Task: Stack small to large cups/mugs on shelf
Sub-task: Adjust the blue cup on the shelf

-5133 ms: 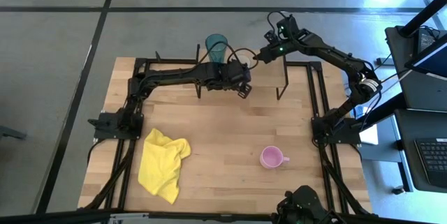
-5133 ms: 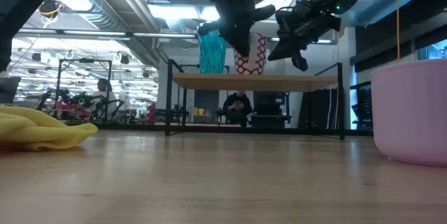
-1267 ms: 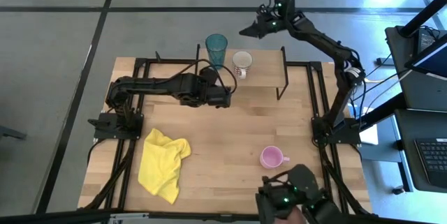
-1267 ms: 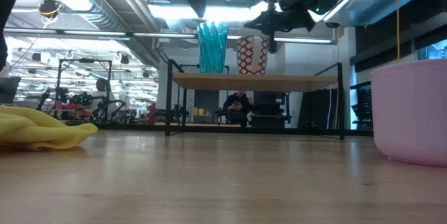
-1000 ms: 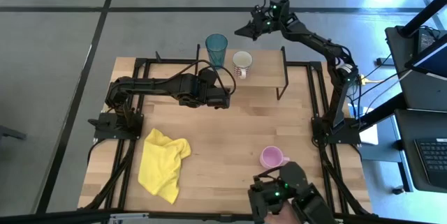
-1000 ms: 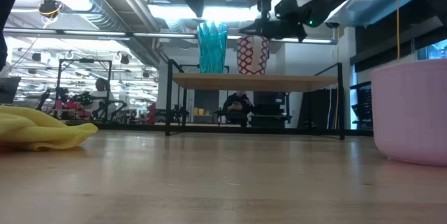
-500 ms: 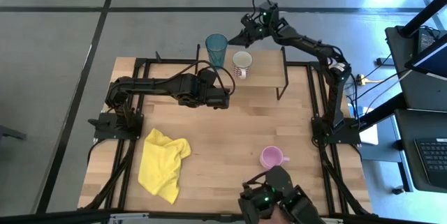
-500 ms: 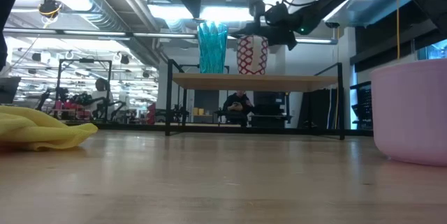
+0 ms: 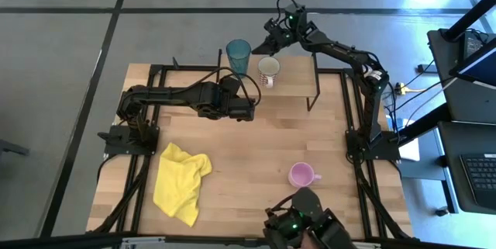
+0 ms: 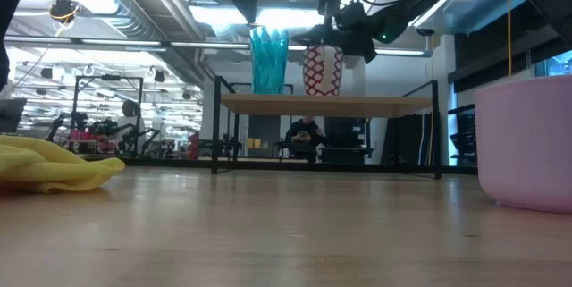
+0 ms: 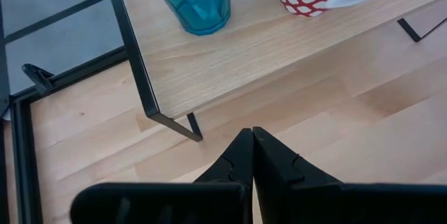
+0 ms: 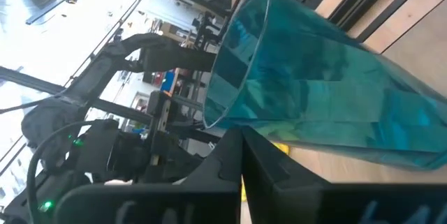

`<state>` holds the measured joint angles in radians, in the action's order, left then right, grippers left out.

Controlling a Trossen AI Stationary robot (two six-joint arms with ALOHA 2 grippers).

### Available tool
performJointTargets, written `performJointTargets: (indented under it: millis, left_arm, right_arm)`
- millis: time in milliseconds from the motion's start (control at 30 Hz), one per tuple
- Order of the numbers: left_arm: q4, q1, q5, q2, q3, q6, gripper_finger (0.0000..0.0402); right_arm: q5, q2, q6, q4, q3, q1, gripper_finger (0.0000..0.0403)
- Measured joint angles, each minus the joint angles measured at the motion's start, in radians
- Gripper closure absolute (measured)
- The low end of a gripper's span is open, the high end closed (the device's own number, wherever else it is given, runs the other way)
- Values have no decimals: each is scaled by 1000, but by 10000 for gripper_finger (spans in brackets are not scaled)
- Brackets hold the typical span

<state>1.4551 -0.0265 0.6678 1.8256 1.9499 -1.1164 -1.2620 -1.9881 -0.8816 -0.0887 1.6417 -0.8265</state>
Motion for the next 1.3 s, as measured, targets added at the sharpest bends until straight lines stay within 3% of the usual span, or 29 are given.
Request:
performJointTargets:
  millis: [267,533,867,1100,1300]
  left_arm:
    - [26,8,74,0,0,-8,401]
    - [116,102,137,-5,0,-29,401]
    - [48,216,120,-175,0,88,401]
    - [-187,404,-128,-294,0,301,401]
    - [-308,575,-336,-287,1,407,401]
  right_arm:
    - [40,0,31,2,0,-8,398]
    - [56,9,51,4,0,-14,398]
    - [57,23,53,3,0,-63,397]
    - [56,23,53,5,0,-76,397]
    - [30,23,49,6,0,-72,397]
